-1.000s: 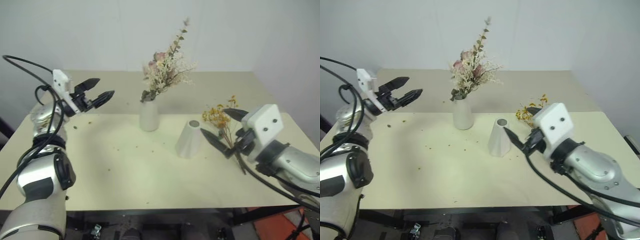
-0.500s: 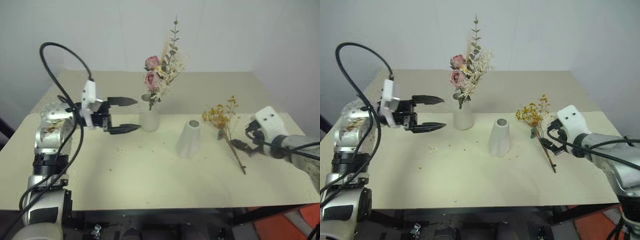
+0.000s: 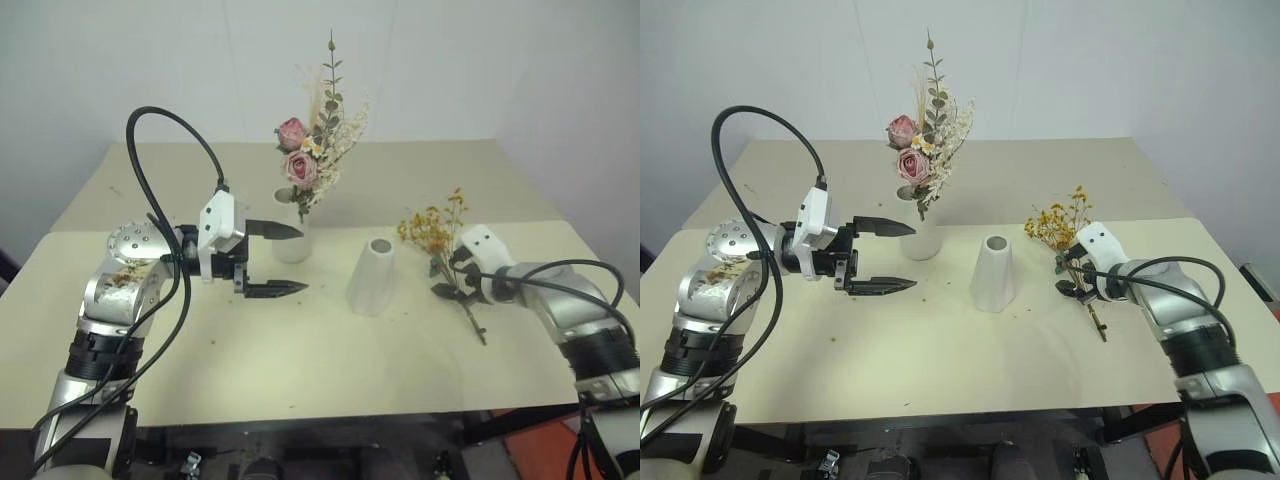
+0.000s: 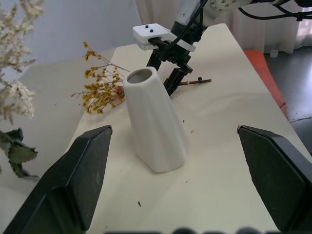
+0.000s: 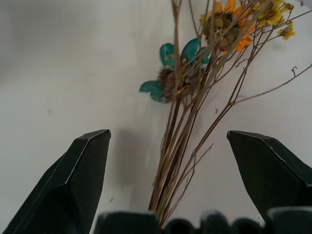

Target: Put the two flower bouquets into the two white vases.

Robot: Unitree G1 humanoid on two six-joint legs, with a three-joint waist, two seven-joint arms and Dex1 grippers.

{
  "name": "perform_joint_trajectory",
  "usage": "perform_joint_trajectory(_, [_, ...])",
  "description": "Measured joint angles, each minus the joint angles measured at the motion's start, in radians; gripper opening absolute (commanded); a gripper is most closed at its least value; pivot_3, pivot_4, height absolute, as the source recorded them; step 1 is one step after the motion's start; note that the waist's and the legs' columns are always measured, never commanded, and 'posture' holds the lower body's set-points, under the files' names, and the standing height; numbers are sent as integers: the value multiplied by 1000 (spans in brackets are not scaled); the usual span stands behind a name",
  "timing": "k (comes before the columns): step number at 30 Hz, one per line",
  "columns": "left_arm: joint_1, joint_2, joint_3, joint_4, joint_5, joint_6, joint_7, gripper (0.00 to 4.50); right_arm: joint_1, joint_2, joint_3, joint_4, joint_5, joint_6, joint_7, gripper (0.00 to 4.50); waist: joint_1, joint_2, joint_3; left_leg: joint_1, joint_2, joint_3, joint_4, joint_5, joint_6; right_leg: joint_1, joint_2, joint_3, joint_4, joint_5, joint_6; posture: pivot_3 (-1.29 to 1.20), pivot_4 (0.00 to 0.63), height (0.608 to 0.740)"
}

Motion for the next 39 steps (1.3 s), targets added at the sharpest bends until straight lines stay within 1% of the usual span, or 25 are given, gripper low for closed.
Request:
perform_joint_trajectory(2, [7, -5, -4, -16, -5, 3, 10, 4494, -31, 26, 0, 76, -22, -35, 14, 4500, 1, 0, 0, 0, 0, 0, 0, 0, 0, 0, 0, 0, 0, 1, -2, 0, 150, 740])
perform_joint_trajectory(3, [8, -5, -4, -21, -6, 5, 15, 4500, -43, 35, 1, 104, -32, -45, 18, 4115, 1, 0, 0, 0, 0, 0, 0, 0, 0, 0, 0, 0, 0, 2, -4, 0, 150, 740])
perform_joint_trajectory(4, [14, -6, -4, -39, -8, 14, 30, 4500, -73, 49, 3, 175, -53, -64, 24, 3945, 1, 0, 0, 0, 0, 0, 0, 0, 0, 0, 0, 0, -1, 4, -7, 0, 150, 740])
perform_joint_trajectory(7, [24, -5, -4, -60, -19, 17, 49, 4500, -118, 60, 2, 263, -90, -80, 34, 2906, 1, 0, 0, 0, 0, 0, 0, 0, 0, 0, 0, 0, 0, 4, -7, 0, 150, 740])
perform_joint_trajectory(11, [44, -5, -3, -66, -24, 10, 69, 4500, -150, 72, 1, 327, -126, -97, 43, 1536, 0, 0, 0, 0, 0, 0, 0, 0, 0, 0, 0, 0, 0, 4, -7, 0, 150, 740])
perform_joint_trajectory(16, [53, -7, -4, -65, -27, -5, 82, 4500, -154, 73, -1, 346, -159, -109, 64, 41, 0, 0, 0, 0, 0, 0, 0, 0, 0, 1, 0, 0, 0, 4, -7, 0, 150, 740])
perform_joint_trajectory(20, [54, -20, -5, -54, -32, -28, 80, 4500, -131, 82, -29, 309, -169, -99, 38, 11, 0, 0, 0, 1, 0, 0, 0, 0, 0, 1, 0, 0, 0, 4, -7, 0, 150, 740])
perform_joint_trajectory(23, [54, -23, -11, -38, -32, -26, 85, 4500, -52, 84, -83, 198, -182, -80, -47, 11, 1, 1, 0, 0, -1, 0, 0, 0, 0, -1, 0, 0, 0, 4, -7, 0, 150, 740])
perform_joint_trajectory(25, [53, -24, -15, -33, -34, -26, 85, 4500, 38, 79, -140, 38, -200, -77, -125, 11, 5, 1, 1, -1, -1, 0, 0, 0, 0, -1, 0, 0, 1, 4, -7, 0, 150, 740])
perform_joint_trajectory(27, [53, -23, -15, -27, -39, -26, 78, 4500, 129, 96, -247, -164, -204, -80, -224, 11, 9, 3, 2, -2, -1, 0, 0, 0, 0, -2, -1, 0, 1, 4, -7, 0, 150, 740])
perform_joint_trajectory(28, [53, -21, -13, -21, -41, -26, 74, 4500, 157, 136, -333, -274, -193, -81, -278, 11, 7, 3, 2, -2, -1, 0, 0, 0, 0, -2, 0, 0, 1, 4, -7, 0, 150, 740])
perform_joint_trajectory(29, [52, -21, -14, -13, -41, -26, 71, 4500, 162, 169, -387, -354, -178, -85, -314, 11, 2, 3, 2, -1, -1, 0, 0, 0, 0, -2, 0, 0, 2, 4, -6, 0, 150, 740])
perform_joint_trajectory(31, [50, -21, -13, -2, -45, -27, 61, 4500, 175, 233, -496, -523, -127, -129, -364, 11, 0, 3, 2, 0, 0, -1, -1, 0, 0, -1, 1, 0, 2, 0, 0, 0, 150, 740])
perform_joint_trajectory(33, [45, -15, -4, 31, -52, -28, 49, 4500, 171, 326, -619, -703, 8, -136, -382, 11, 0, 4, 2, 1, 1, -1, -1, 0, 0, 0, 1, 0, 2, 0, 0, 0, 150, 740])
perform_joint_trajectory(34, [39, -14, -2, 49, -52, -28, 46, 4500, 152, 360, -658, -760, 75, -126, -394, 11, -1, 4, 2, 1, 0, -1, -1, 0, 0, 0, 1, 0, 2, 0, 0, 0, 150, 740])
perform_joint_trajectory(35, [32, -13, 0, 64, -54, -29, 43, 4500, 122, 397, -697, -800, 147, -113, -415, 11, -1, 4, 2, 2, 0, -1, -1, 0, 0, 0, 1, 0, 2, 0, 0, 0, 150, 740])
perform_joint_trajectory(36, [19, -12, 1, 84, -55, -33, 37, 4500, 66, 448, -752, -832, 251, -93, -450, 11, -1, 4, 2, 2, 0, -1, -1, 0, 0, 0, 1, 0, 3, 0, 0, 0, 150, 740])
perform_joint_trajectory(39, [3, -10, 9, 117, -58, -49, 30, 4500, -30, 520, -806, -862, 447, -80, -521, 11, 0, 4, 2, 2, 1, -1, -2, 0, 0, 0, 1, 0, 3, 2, -3, 0, 150, 740])
